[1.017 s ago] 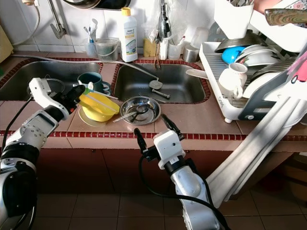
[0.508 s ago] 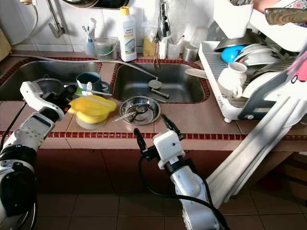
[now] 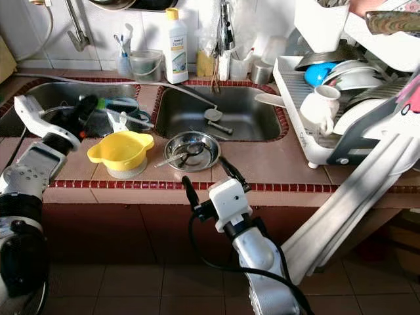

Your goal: Kitchen organization

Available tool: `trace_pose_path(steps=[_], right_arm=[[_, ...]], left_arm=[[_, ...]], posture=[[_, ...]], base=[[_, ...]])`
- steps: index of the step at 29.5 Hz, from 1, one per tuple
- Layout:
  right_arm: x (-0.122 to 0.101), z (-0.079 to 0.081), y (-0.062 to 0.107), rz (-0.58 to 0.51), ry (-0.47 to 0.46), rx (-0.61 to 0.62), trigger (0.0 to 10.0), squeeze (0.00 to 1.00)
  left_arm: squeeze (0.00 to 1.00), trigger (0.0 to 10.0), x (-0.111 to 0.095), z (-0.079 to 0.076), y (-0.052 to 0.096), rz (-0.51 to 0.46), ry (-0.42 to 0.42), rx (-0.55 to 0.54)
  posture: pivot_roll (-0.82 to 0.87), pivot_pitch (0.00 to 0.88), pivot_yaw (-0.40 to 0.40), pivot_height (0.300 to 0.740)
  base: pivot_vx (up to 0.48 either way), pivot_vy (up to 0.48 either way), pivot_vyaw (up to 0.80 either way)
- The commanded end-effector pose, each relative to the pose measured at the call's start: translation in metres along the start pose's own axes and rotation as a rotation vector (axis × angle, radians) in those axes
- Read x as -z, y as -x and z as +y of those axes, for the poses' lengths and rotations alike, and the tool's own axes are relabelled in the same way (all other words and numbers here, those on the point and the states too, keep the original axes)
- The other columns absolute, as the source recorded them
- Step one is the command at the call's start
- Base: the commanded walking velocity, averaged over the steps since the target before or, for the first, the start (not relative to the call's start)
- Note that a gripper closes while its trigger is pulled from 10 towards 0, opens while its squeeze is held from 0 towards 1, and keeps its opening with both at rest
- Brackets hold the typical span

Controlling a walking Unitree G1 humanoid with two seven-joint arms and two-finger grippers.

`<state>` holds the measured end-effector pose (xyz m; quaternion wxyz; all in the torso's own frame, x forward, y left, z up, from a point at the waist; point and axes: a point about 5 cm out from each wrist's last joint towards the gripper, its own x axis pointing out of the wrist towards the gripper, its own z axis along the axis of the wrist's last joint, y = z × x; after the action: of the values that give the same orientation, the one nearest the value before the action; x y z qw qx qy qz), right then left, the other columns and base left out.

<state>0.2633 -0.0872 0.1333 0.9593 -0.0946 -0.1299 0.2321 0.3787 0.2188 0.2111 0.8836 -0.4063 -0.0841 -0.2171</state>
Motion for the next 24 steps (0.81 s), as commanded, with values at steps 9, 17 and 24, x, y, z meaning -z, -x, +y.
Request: trace_pose_path(steps=[9,17,24], right_arm=[[0.003,-0.004,-0.001,0.011,-0.008,0.036,10.0,0.00],[0.005,-0.041,-0.012,0.077,0.191,0.295,10.0,0.00],[0.003,-0.056,-0.021,0.095,0.262,0.401,10.0,0.00]], left_arm=[[0.00,10.0,0.013,-0.025,0.019,0.091,-0.064,0.129],[0.00,10.0,0.024,-0.037,0.029,0.089,-0.083,0.065],[0.00,10.0,0.039,-0.058,0.024,0.116,-0.177,0.015]], posture=[[-0.11,0.028,0.018,0.740],[-0.10,0.036,0.018,0.740],[-0.10,0.042,0.021,0.740]], base=[[0.000,0.000,0.00],[0.000,0.000,0.00],[0.000,0.000,0.00]])
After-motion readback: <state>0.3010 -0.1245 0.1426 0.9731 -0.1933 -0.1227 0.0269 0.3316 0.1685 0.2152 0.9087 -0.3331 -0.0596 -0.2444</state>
